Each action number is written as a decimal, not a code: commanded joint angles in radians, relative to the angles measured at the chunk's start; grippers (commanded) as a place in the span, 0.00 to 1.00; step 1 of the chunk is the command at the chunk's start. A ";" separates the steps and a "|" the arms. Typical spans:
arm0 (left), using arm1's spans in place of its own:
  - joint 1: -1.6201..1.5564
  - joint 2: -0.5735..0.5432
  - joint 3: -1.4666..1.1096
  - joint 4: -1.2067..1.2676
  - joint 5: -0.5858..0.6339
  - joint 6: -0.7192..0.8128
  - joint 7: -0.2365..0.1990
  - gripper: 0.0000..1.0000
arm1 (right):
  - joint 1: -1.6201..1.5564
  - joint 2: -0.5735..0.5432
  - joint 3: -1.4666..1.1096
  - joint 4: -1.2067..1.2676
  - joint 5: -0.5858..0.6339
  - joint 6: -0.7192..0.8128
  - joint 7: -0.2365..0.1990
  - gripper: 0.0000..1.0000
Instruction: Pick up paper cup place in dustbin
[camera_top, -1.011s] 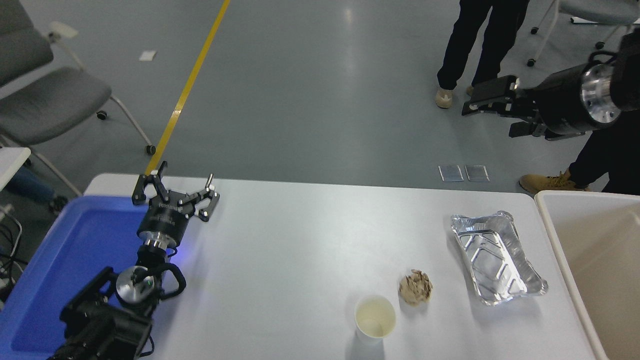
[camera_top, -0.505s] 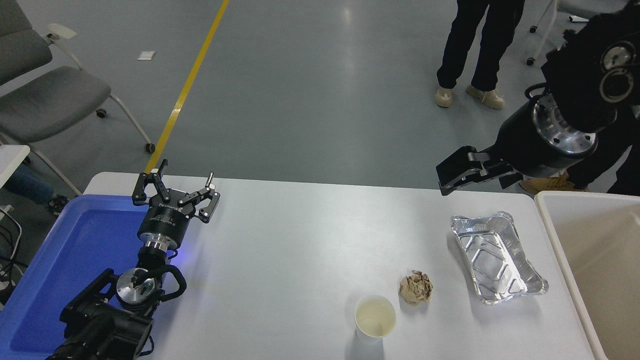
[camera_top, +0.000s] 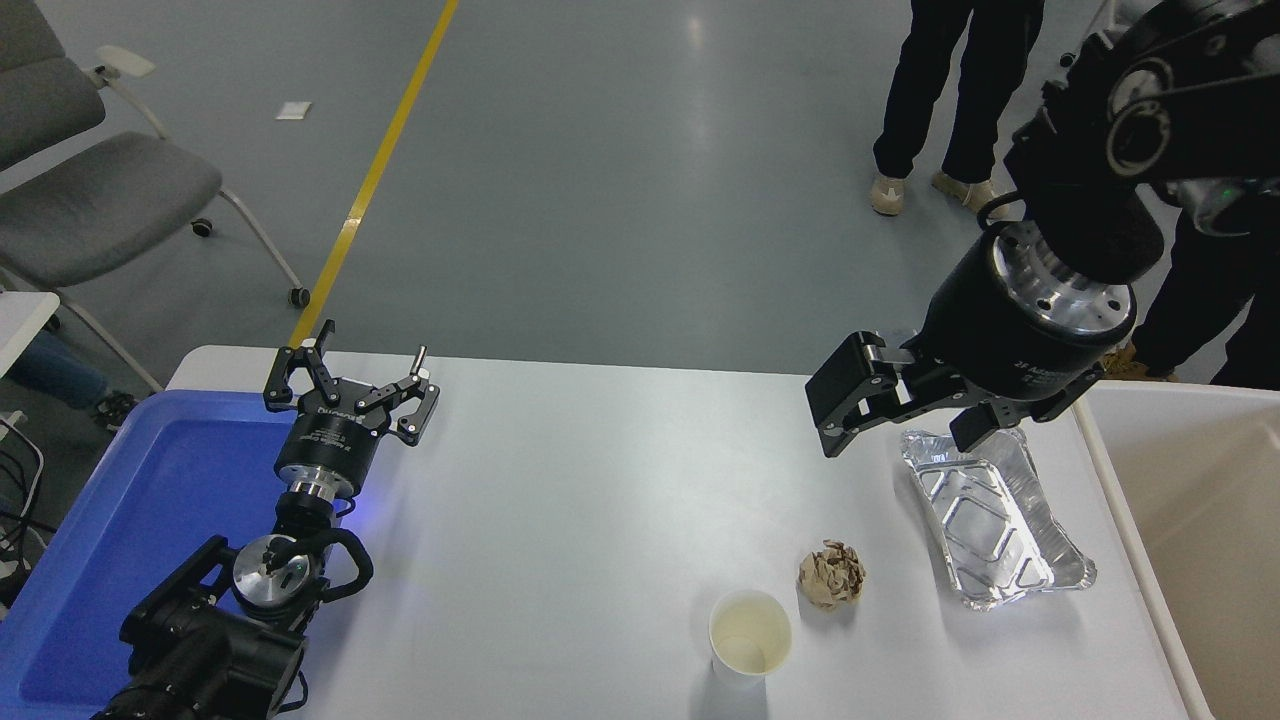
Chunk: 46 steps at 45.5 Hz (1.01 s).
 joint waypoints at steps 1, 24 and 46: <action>0.000 0.000 0.000 0.000 0.000 0.001 0.000 0.99 | -0.023 0.030 0.001 -0.008 0.045 -0.012 0.001 1.00; 0.000 0.000 0.000 0.000 0.000 0.001 0.000 0.99 | -0.238 0.094 0.000 -0.033 -0.009 -0.163 0.013 1.00; 0.000 0.000 0.000 0.000 0.000 -0.001 -0.001 0.99 | -0.592 0.143 0.015 -0.060 -0.102 -0.448 0.069 1.00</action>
